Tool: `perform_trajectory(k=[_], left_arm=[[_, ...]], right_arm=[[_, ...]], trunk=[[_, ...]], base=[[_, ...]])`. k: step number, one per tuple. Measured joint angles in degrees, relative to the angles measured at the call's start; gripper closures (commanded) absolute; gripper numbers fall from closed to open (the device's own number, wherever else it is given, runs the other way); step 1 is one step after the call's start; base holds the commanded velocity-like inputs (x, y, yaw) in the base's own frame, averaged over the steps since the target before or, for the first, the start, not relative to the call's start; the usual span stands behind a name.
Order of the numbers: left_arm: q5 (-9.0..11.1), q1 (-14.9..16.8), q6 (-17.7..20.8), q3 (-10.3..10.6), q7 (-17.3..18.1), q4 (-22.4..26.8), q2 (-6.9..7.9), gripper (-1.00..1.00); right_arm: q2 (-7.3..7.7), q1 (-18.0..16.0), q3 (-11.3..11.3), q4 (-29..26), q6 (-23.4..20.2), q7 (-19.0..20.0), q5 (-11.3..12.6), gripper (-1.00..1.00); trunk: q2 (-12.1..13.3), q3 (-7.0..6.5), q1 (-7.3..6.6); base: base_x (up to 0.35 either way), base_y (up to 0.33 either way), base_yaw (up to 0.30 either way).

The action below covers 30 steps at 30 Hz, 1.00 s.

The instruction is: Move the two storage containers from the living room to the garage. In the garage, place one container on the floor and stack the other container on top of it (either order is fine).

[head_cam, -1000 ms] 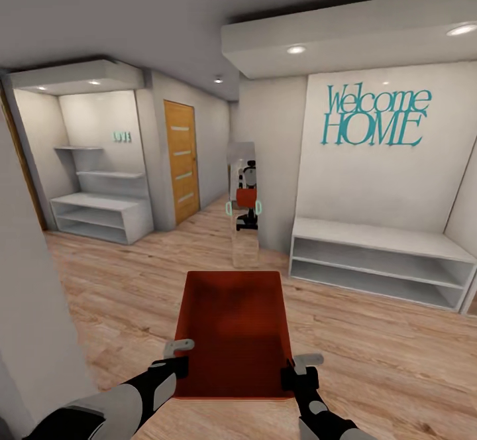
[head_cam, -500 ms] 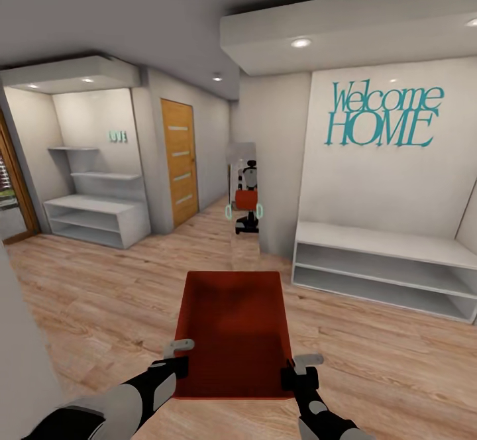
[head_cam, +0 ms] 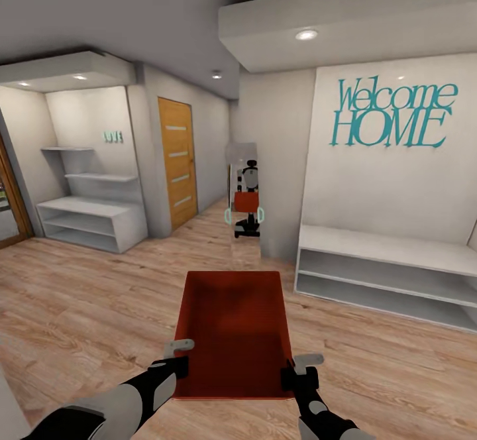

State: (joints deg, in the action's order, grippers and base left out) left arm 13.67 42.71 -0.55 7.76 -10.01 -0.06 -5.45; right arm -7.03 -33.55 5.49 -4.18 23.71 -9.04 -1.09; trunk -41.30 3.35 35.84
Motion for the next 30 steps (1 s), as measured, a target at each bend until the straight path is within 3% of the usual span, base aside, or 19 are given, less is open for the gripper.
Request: perform_trajectory(k=[12, 30], left_arm=[[0.0, 0.0, 0.0, 0.0, 0.0, 0.0, 0.01, 1.00], [0.0, 0.0, 0.0, 0.0, 0.0, 0.0, -0.01, 1.00]], right_arm=[[-0.01, 0.0, 0.1, 0.0, 0.0, 0.0, 0.1, 1.00], [0.01, 0.0, 0.0, 0.0, 0.0, 0.0, 0.0, 1.00]], trunk=[[0.0, 0.00, 0.00], [0.0, 0.00, 0.00]], base=[[0.323, 0.000, 0.174], [0.323, 0.000, 0.008]])
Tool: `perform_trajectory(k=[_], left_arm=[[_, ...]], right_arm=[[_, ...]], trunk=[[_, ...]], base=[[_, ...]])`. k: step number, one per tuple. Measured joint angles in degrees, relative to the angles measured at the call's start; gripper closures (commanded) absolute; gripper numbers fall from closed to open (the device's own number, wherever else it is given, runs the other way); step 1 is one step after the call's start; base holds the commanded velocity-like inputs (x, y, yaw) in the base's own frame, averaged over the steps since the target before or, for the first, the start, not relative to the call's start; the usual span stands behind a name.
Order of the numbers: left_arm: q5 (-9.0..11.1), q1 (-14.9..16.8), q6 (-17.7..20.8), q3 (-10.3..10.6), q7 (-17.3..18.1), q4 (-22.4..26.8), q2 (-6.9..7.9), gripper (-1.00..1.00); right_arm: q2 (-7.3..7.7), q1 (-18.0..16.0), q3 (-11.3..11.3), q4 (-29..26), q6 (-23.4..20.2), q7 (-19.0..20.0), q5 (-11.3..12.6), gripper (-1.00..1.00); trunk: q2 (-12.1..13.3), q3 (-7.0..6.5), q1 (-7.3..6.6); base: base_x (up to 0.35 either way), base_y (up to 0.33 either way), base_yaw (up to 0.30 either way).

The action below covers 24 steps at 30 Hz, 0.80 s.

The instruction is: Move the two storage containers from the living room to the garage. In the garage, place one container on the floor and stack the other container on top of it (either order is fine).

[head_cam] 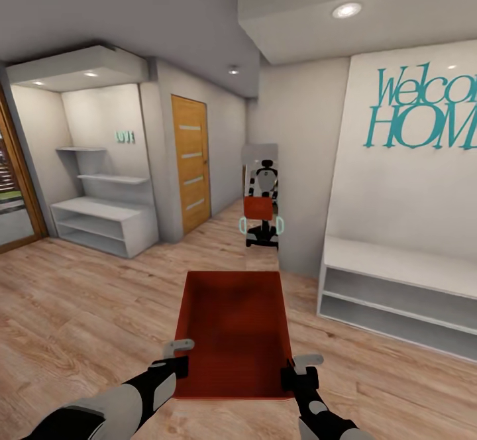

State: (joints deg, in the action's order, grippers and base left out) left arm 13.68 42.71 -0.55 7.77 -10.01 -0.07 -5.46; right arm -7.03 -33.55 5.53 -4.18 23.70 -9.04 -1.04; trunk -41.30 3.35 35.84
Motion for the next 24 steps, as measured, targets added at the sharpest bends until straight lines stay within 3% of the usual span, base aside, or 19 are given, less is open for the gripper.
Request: perform_trajectory(k=[7, 17, 24], left_arm=[[0.0, 0.0, 0.0, 0.0, 0.0, 0.0, 0.03, 1.00], [0.0, 0.0, 0.0, 0.0, 0.0, 0.0, 0.03, 1.00], [0.0, 0.0, 0.0, 0.0, 0.0, 0.0, 0.03, 1.00]], right_arm=[[-0.04, 0.0, -0.1, 0.0, 0.0, -0.1, -0.1, 1.00], [-0.03, 0.0, -0.4, 0.0, 0.0, 0.0, -0.4, 1.00], [-0.04, 0.0, -0.1, 0.0, 0.0, -0.1, -0.2, 1.00]], trunk=[[0.0, -0.01, 0.00], [0.0, -0.30, 0.00], [0.0, -0.31, 0.00]], base=[[0.323, 0.000, 0.023], [0.323, 0.000, 0.225], [0.323, 0.000, 0.032]])
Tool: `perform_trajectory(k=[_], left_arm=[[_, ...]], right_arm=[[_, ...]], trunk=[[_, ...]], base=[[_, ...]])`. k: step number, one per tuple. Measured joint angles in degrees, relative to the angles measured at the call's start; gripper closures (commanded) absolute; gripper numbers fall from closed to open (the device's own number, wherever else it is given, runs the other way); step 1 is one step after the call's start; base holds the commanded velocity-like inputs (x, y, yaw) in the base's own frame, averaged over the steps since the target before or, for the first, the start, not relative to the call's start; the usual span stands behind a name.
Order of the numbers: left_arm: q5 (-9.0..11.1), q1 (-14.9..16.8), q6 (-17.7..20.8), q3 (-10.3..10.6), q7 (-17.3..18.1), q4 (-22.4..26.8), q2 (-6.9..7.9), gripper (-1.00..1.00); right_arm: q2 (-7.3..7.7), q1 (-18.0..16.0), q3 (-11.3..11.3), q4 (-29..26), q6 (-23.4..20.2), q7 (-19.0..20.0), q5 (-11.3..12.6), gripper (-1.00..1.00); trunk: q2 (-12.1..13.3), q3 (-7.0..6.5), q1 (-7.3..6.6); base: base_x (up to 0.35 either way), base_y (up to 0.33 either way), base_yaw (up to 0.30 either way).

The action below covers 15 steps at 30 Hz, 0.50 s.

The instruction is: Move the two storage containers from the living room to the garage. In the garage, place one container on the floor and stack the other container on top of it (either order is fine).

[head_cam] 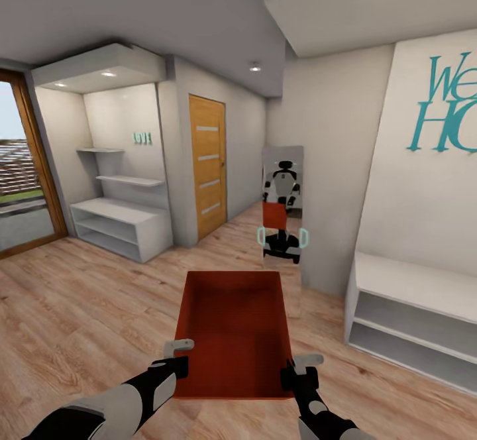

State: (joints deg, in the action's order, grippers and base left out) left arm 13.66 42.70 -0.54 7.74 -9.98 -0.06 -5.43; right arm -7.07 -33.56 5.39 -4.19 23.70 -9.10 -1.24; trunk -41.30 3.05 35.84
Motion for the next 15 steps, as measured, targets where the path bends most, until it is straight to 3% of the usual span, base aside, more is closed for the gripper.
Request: perform_trajectory(k=[15], left_arm=[[0.1, 0.0, 0.0, 0.0, 0.0, 0.0, 0.01, 1.00]], right_arm=[[0.00, 0.0, 0.0, 0.0, -0.1, 0.0, 0.0, 1.00]], trunk=[[0.0, 0.36, 0.00]], base=[[0.323, 0.000, 0.242]])
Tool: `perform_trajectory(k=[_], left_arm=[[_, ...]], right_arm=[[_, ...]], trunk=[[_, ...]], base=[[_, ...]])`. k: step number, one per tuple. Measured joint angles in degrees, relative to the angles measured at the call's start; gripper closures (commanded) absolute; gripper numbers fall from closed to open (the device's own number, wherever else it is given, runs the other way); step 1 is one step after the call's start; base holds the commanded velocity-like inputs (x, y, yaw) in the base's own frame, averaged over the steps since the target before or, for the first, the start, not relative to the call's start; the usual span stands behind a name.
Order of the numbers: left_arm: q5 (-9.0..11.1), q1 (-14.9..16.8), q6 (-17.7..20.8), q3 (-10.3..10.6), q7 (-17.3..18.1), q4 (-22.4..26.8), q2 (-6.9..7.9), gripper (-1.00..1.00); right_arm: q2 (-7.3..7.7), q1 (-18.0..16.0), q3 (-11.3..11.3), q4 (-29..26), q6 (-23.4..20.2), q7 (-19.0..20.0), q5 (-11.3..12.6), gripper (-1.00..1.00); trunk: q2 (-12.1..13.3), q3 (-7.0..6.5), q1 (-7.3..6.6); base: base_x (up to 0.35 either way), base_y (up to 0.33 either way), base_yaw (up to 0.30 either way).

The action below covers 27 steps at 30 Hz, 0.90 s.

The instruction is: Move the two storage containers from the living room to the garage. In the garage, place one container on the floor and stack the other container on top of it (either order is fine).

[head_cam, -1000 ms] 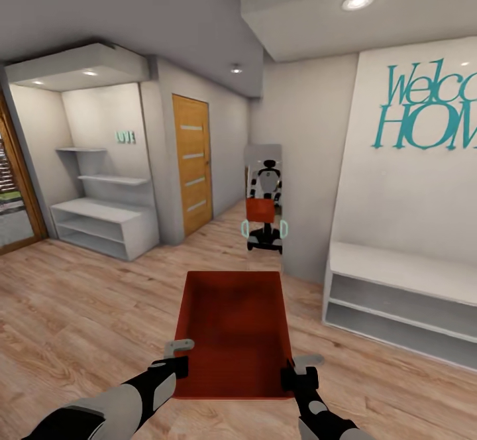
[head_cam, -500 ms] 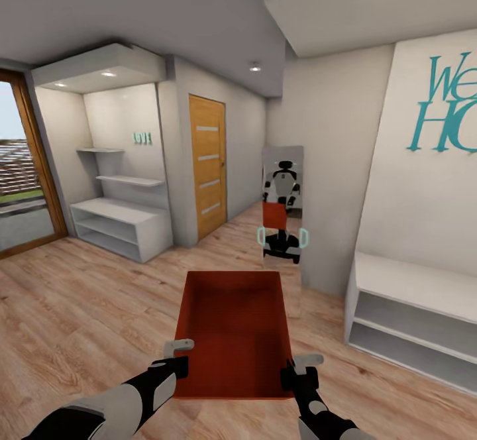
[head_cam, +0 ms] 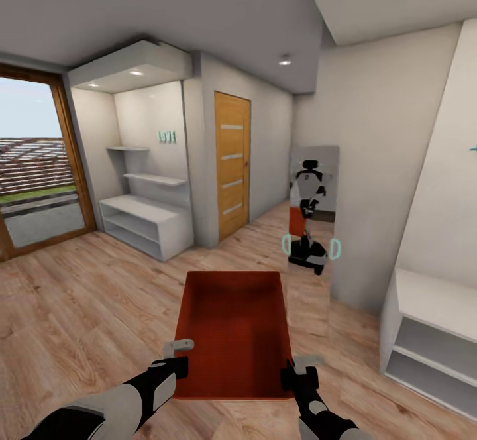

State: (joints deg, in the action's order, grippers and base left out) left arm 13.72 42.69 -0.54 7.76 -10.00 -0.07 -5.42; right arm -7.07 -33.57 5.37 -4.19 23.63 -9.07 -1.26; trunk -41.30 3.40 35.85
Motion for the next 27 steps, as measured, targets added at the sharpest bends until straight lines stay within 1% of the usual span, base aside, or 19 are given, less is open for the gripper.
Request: perform_trajectory(k=[17, 21, 27], left_arm=[[0.0, 0.0, 0.0, 0.0, 0.0, 0.0, 0.00, 1.00], [0.0, 0.0, 0.0, 0.0, 0.0, 0.0, -0.02, 1.00], [-0.1, 0.0, 0.0, 0.0, 0.0, 0.0, -0.04, 1.00]], right_arm=[[-0.01, 0.0, -0.1, 0.0, 0.0, 0.0, -0.1, 1.00], [0.02, 0.0, 0.0, 0.0, 0.0, 0.0, 0.1, 1.00], [0.04, 0.0, 0.1, 0.0, 0.1, 0.0, 0.1, 1.00]], trunk=[[0.0, 1.02, 0.00], [0.0, 1.17, 0.00], [0.0, 1.19, 0.00]], base=[[0.323, 0.000, 0.236], [0.323, 0.000, 0.084], [0.323, 0.000, 0.007]])
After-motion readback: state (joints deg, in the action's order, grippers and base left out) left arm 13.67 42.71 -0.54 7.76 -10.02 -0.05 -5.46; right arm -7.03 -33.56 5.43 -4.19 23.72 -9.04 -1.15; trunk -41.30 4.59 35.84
